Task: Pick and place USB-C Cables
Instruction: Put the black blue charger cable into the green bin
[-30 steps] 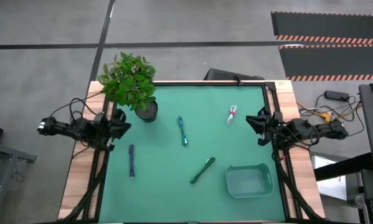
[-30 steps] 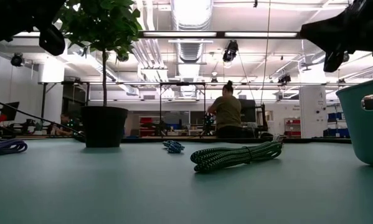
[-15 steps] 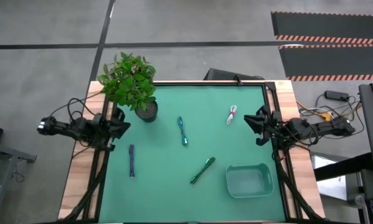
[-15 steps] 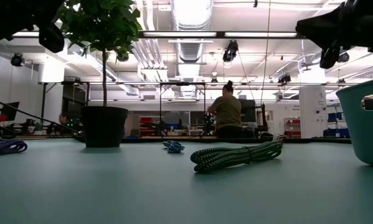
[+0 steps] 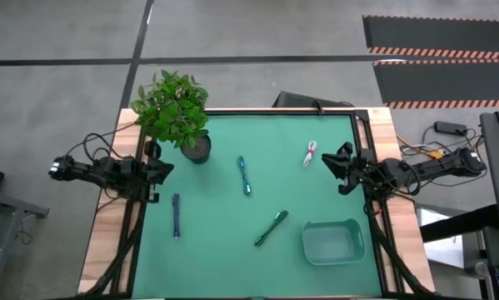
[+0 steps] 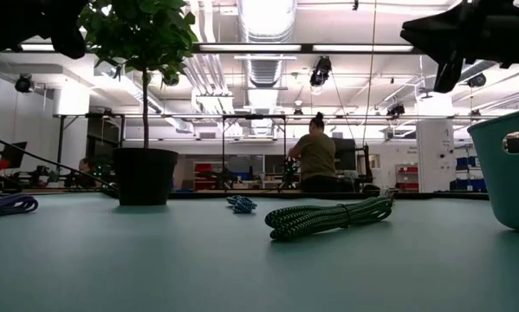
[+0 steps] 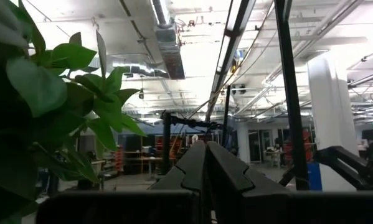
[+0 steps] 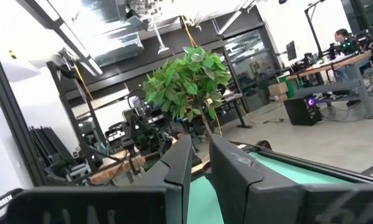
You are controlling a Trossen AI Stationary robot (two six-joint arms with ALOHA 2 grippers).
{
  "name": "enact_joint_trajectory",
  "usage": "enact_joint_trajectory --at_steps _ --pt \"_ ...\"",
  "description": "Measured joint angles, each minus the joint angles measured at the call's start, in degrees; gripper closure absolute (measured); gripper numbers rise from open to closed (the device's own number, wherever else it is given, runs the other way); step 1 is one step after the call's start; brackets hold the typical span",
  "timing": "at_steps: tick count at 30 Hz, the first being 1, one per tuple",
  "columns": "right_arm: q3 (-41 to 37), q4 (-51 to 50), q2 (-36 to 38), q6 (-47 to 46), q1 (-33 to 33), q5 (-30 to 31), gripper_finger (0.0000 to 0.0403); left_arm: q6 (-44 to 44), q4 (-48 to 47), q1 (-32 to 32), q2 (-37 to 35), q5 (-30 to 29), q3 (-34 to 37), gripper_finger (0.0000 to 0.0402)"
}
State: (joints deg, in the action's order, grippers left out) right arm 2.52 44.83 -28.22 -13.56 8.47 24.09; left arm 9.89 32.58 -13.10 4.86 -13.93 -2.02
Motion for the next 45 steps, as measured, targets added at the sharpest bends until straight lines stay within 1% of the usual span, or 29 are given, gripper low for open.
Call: enact_joint_trajectory --at_steps 4,7,11,14,16,20,22,27,29,30,31,35,37,38,39,42,45 --pt "0.0 5.8 -4.3 0.0 0.0 0.0 0.0355 0.0 0.9 0.0 0.0 0.0 -0.1 0.0402" --pt "0.3 9.5 -7.7 0.5 0.0 0.1 0.0355 0.1 4.5 0.0 0.0 0.0 -0.1 0.0402" --pt "3.9 9.4 -12.1 1.0 0.0 0.2 0.0355 -0.1 7.6 0.0 0.0 0.0 -0.2 0.0402" --pt "7.8 8.8 -15.7 1.6 0.0 2.1 0.0355 -0.1 8.6 0.0 -0.1 0.0 -0.2 0.0402" --pt "10.4 6.7 -17.9 1.6 0.0 4.4 0.0355 -0.1 9.4 0.0 -0.1 0.0 -0.2 0.0402" --pt "16.3 1.1 -21.9 0.6 0.0 6.9 0.0355 -0.1 9.6 0.0 -0.2 0.0 -0.2 0.0402" --pt "19.6 -3.3 -23.8 -0.7 0.0 8.2 0.0355 -0.1 9.6 0.0 -0.1 0.0 -0.2 0.0402" --pt "28.3 -13.2 -29.5 -3.0 -0.1 9.1 0.0355 -0.2 9.3 0.0 -0.2 0.7 -0.2 0.0402" --pt "31.5 -14.7 -31.8 -3.0 -0.3 9.0 0.0355 -0.3 8.1 0.0 -0.2 4.1 -0.2 0.0402" --pt "32.8 -15.4 -33.0 -3.0 -0.3 9.1 0.0355 -0.3 7.3 0.0 -0.2 7.3 -0.2 0.0402" --pt "34.0 -15.9 -34.4 -2.9 -0.3 9.1 0.0355 -0.3 6.4 0.0 -0.2 11.7 -0.2 0.0402" --pt "38.7 -18.2 -38.8 -3.0 -0.8 9.0 0.0355 1.3 4.3 -0.1 0.0 35.9 -0.2 0.0402" --pt "40.7 -19.5 -40.9 -3.0 -1.3 8.9 0.0355 3.1 4.5 0.0 -0.1 44.1 -0.2 0.0402" --pt "41.5 -20.0 -41.9 -3.0 -1.7 8.9 0.0355 3.8 4.7 0.0 -0.3 46.4 -0.2 0.0402" --pt "42.4 -20.7 -43.2 -3.5 -2.1 8.9 0.0356 4.0 4.7 0.0 -0.6 47.3 -0.2 0.0402" --pt "45.2 -23.6 -45.9 -5.2 -3.7 7.9 0.0356 4.0 4.7 0.0 -1.2 47.4 -0.2 0.0402" --pt "48.6 -27.9 -48.5 -7.3 -5.8 5.3 0.0356 4.0 4.5 0.0 -1.3 47.4 -0.2 0.0402"
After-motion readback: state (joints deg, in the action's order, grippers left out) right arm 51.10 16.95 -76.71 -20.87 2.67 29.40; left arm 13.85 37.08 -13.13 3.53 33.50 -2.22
